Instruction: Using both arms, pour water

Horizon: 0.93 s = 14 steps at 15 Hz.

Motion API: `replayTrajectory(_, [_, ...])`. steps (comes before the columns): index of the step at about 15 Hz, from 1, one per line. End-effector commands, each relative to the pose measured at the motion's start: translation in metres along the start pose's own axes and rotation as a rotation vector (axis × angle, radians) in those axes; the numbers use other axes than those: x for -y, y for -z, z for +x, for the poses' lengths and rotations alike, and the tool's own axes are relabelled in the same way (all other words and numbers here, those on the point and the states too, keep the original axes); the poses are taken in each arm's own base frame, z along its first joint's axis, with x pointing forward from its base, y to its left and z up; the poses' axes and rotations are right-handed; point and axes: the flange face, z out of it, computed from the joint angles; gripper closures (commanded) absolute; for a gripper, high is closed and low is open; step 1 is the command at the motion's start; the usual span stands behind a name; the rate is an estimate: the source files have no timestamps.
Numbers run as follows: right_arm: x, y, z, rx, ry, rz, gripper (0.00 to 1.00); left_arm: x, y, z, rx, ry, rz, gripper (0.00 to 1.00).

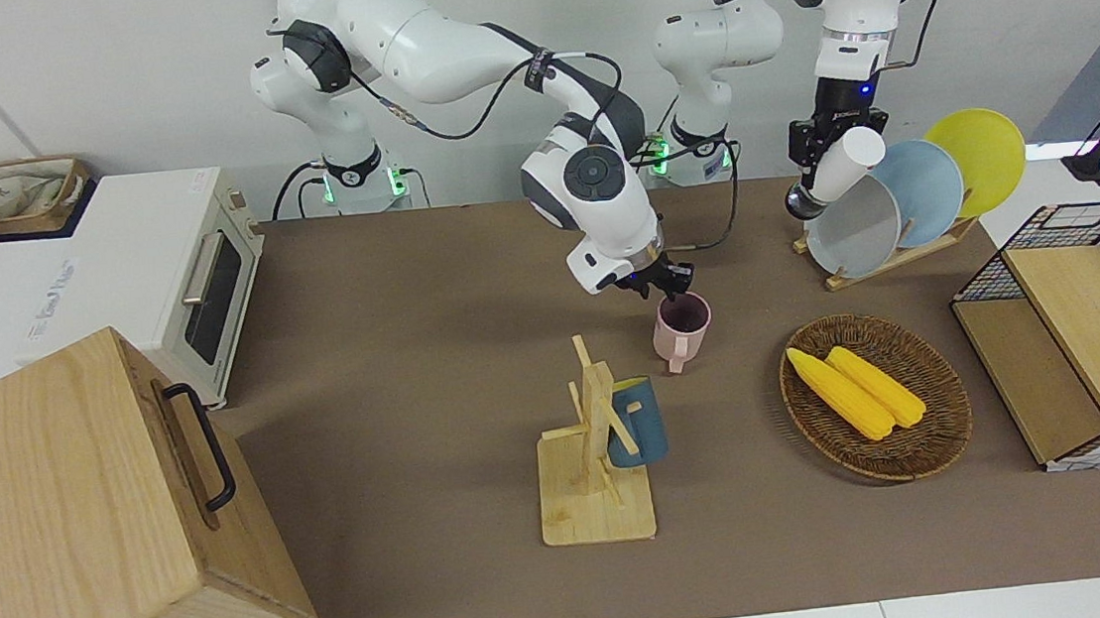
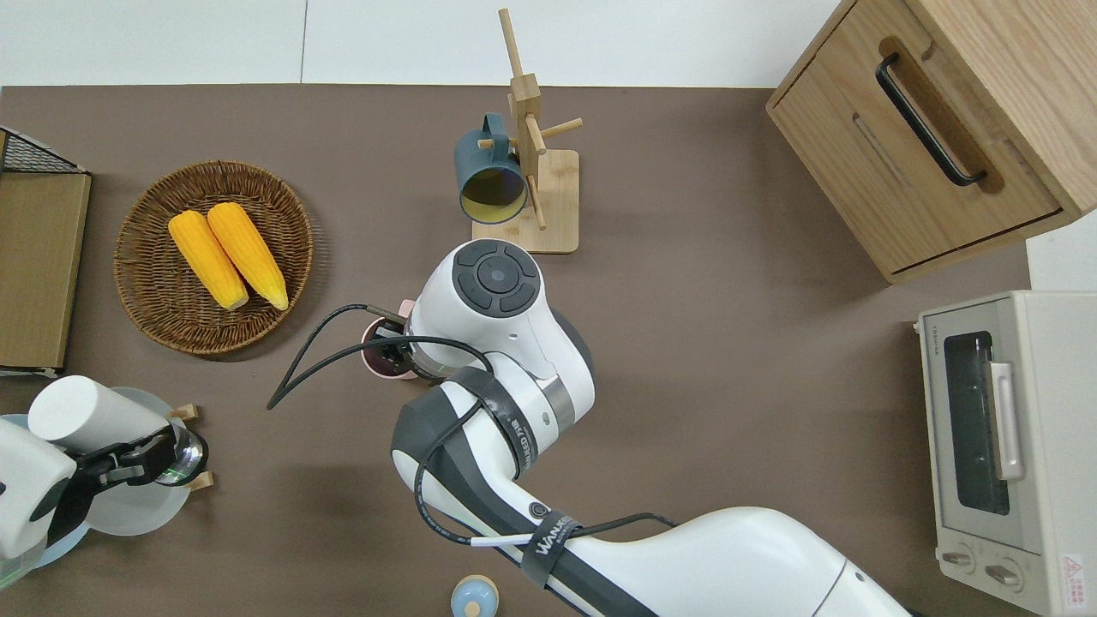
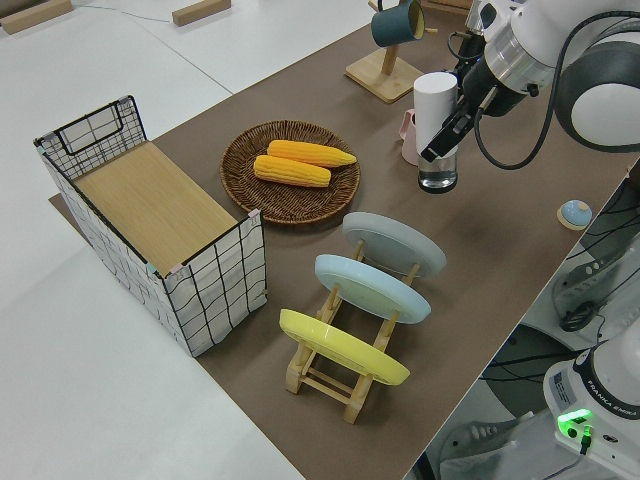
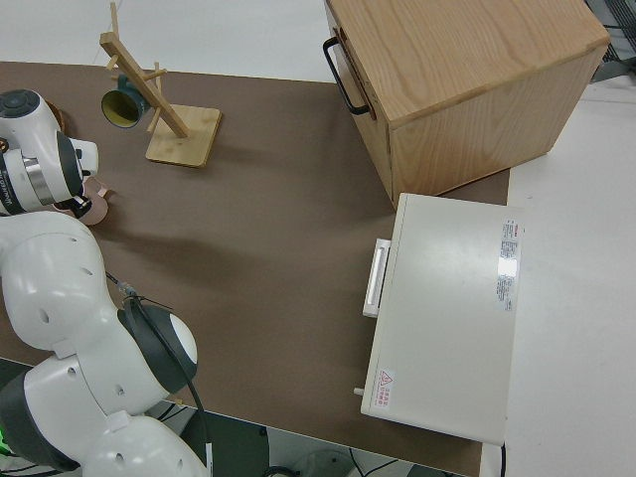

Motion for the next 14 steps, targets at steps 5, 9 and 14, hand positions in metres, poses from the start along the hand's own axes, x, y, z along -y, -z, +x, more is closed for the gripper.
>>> replayTrajectory(5, [0.000, 0.022, 0.008, -0.040, -0.009, 0.006, 0.019, -0.021, 0.005, -0.003, -0.015, -0.022, -0.038, 1.00])
replayTrajectory(9, [-0.009, 0.063, 0.011, -0.053, -0.022, -0.005, 0.019, -0.042, -0.003, -0.002, -0.011, -0.040, -0.089, 1.00])
replayTrajectory(14, [-0.036, 0.120, 0.035, -0.095, -0.048, -0.028, 0.019, -0.069, -0.018, 0.000, -0.006, -0.081, -0.121, 1.00])
